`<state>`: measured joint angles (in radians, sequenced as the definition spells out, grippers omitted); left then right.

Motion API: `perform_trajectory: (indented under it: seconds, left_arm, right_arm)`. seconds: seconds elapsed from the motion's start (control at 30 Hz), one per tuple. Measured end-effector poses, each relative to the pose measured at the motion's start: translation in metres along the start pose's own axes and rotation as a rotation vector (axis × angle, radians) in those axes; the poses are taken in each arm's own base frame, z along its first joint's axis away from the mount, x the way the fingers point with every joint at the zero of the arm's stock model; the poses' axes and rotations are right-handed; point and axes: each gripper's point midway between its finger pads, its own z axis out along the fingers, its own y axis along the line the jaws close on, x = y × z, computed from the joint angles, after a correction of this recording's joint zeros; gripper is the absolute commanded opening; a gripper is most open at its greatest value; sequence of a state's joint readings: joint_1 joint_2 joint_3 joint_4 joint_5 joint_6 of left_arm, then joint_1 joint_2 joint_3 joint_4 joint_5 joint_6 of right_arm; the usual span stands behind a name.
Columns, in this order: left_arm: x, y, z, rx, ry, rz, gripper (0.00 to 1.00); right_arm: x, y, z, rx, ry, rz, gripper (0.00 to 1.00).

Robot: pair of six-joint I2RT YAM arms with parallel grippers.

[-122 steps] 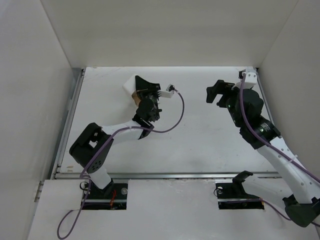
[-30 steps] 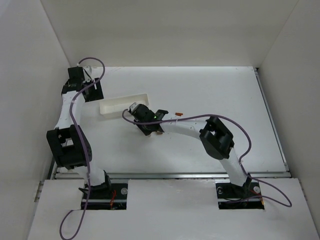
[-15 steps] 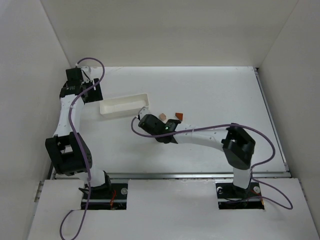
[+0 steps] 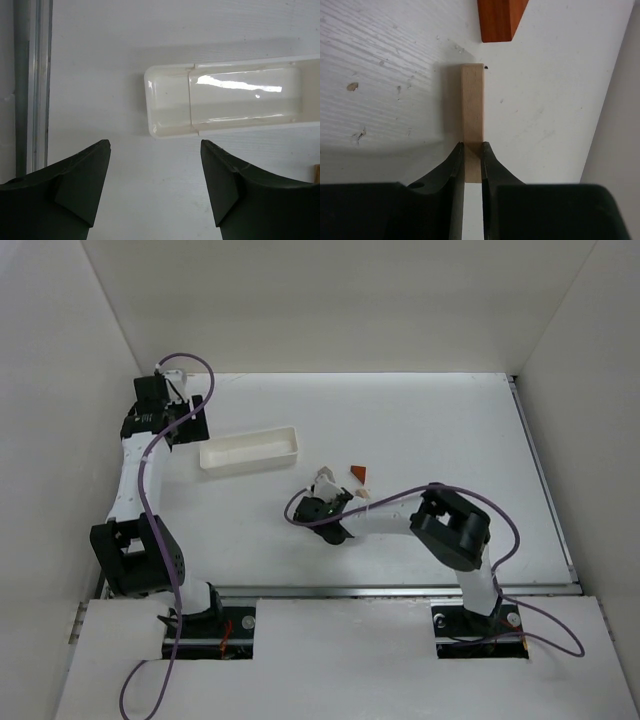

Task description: Build the wood block tower

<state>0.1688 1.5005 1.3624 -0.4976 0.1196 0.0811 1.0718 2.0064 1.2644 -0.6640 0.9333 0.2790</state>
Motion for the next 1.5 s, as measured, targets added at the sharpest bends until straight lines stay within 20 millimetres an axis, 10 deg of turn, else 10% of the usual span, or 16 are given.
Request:
perform_trajectory:
  seconds: [0.1, 0.2, 0.57, 0.73, 0.87, 1.13, 1.33, 1.5]
  left_arm:
    - [0.004, -0.001, 0.000, 0.002, 0.007, 0.003, 0.70]
    - [0.005, -0.001, 0.001, 0.002, 0.011, 0.003, 0.70]
    - [0.005, 0.001, 0.001, -0.008, 0.011, 0.011, 0.70]
    - [0.006, 0.001, 0.001, -0.008, 0.011, 0.012, 0.70]
    - [0.006, 0.001, 0.001, -0.008, 0.013, 0.018, 0.70]
    - [0.008, 0.000, 0.001, -0.003, 0.017, 0.020, 0.70]
    - [0.007, -0.002, 0.000, 0.010, 0.012, 0.028, 0.70]
    - [0.005, -0.009, -0.006, 0.053, -0.005, 0.057, 0.71]
  right_arm:
    - [0.000, -0.001, 0.001, 0.003, 0.014, 0.031, 0.47]
    - [-0.002, 0.007, -0.004, -0.078, 0.029, 0.092, 0.55]
    - [-0.060, -0.010, -0.072, -0.561, -0.090, 0.376, 0.73]
    - [-0.058, -0.047, -0.031, -0.594, 0.001, 0.512, 0.75]
    - [-0.033, -0.016, -0.011, -0.648, 0.143, 0.447, 0.75]
    - [-0.001, 0.013, 0.010, -0.652, 0.289, 0.367, 0.58]
    - [-0.002, 0.003, 0.021, -0.640, 0.274, 0.356, 0.00]
    - [-0.008, 0.004, 0.023, -0.609, 0.206, 0.248, 0.00]
